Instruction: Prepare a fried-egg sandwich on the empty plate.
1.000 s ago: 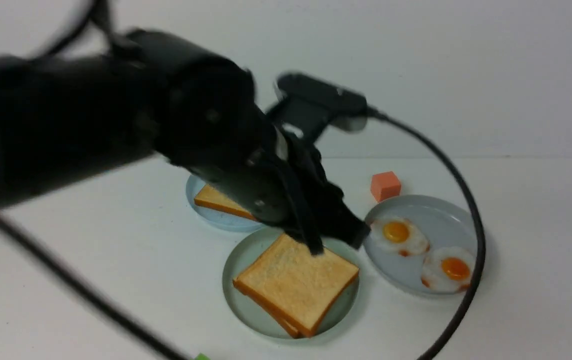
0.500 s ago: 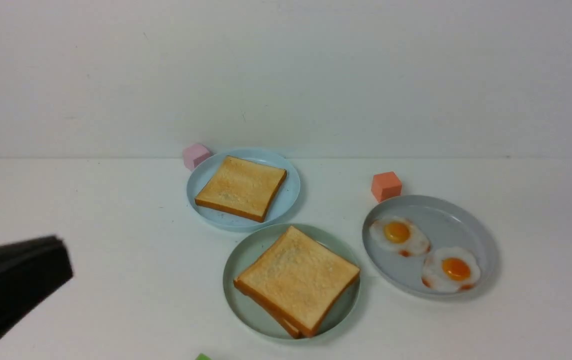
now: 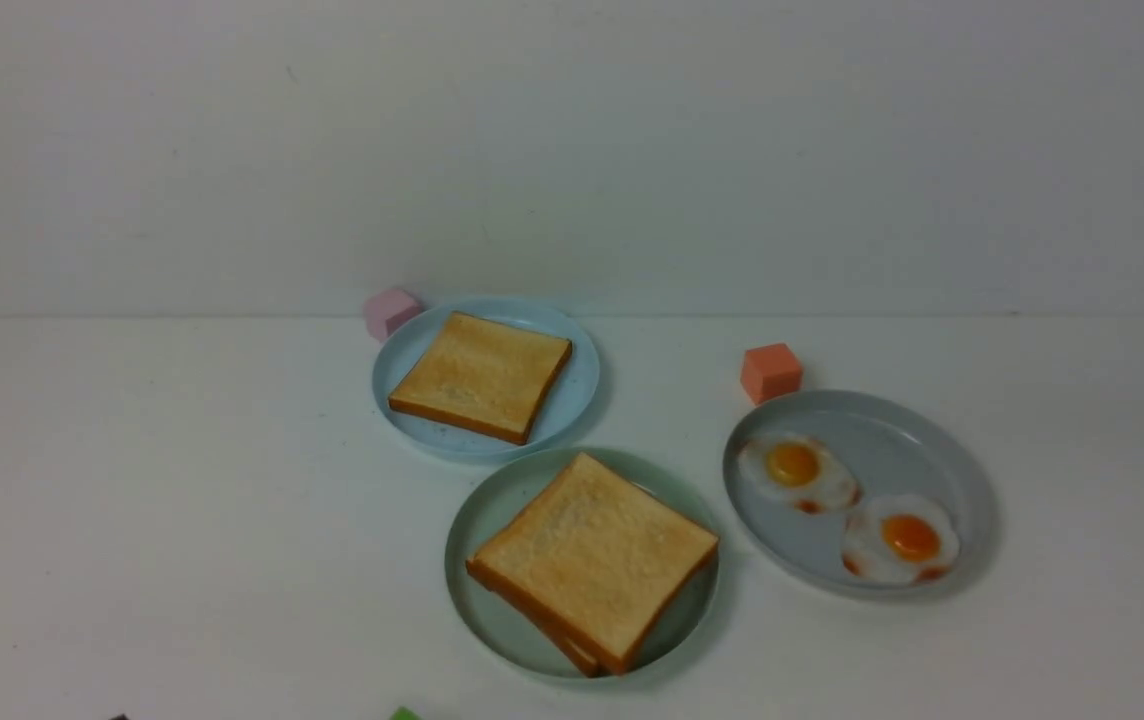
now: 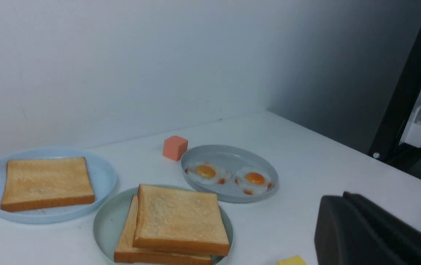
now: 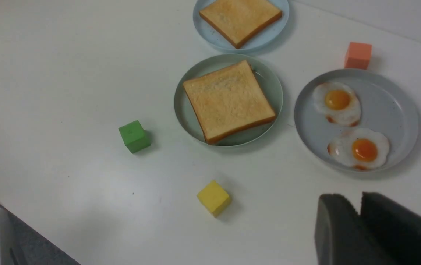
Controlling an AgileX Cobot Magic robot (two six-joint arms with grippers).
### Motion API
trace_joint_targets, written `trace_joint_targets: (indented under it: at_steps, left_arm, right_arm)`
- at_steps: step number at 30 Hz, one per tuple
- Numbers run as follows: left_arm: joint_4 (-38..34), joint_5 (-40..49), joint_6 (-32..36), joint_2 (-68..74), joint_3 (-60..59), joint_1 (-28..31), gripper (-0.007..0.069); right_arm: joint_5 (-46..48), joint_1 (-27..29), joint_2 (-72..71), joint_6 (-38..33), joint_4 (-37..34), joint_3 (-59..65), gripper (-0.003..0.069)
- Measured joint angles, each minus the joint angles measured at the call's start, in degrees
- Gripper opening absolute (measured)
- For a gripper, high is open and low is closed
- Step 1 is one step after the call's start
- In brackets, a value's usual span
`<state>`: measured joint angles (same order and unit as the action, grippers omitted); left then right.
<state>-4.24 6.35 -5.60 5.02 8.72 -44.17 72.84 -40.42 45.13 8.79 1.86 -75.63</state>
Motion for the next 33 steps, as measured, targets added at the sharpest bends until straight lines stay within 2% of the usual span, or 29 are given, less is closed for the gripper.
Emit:
trace_joint_targets:
  at_steps: [3,5,6,7,8,11,13,16,21,24,27,33]
  left_arm:
    - [0.0,1.2,0.0,0.0,-0.3,0.0,-0.0013]
    - [0.0,2.8,0.0,0.0,-0.4,0.0,-0.0013]
    - [0.0,2.9,0.0,0.0,-0.4,0.0,-0.0013]
    - [0.0,3.7,0.0,0.0,-0.4,0.0,-0.0013]
    - [0.0,3.8,0.0,0.0,-0.4,0.0,-0.0013]
    - [0.0,4.2,-0.1,0.0,-0.4,0.0,-0.0013]
    - [0.0,4.4,-0.1,0.0,-0.4,0.0,-0.0013]
    - [0.0,4.4,-0.1,0.0,-0.4,0.0,-0.0013]
    - [0.0,4.6,-0.1,0.0,-0.4,0.0,-0.0013]
    - [0.0,4.6,-0.1,0.0,-0.4,0.0,-0.0013]
    - [0.0,4.6,-0.1,0.0,-0.4,0.0,-0.0013]
    - [0.0,4.6,-0.1,0.0,-0.4,0.0,-0.001]
  right_arm:
    - [0.0,1.5,-0.5,0.0,-1.0,0.0,0.0121]
    - [0.0,5.7,-1.7,0.0,-1.9,0.0,0.0124]
    - [0.0,5.7,-1.8,0.0,-1.9,0.0,0.0124]
    - [0.0,9.2,-3.1,0.0,-1.9,0.1,0.0126]
    - [0.0,9.6,-3.1,0.0,-1.9,0.2,0.0127]
    - [0.0,16.2,-7.0,0.1,-1.9,2.9,0.0125]
    - [-2.3,20.9,-10.9,-0.9,-3.0,8.5,0.0088]
    - [-15.5,28.1,-18.4,-5.9,-5.6,21.8,0.0001]
    - [-43.7,37.7,-31.0,-11.6,-10.2,52.3,-0.0011]
    - [-52.7,40.3,-37.3,-11.8,-10.9,66.6,-0.0012]
    - [-56.5,41.2,-42.2,-11.8,-10.9,75.6,-0.0012]
    - [-51.6,41.5,-45.8,-11.2,-10.2,76.9,-0.0012]
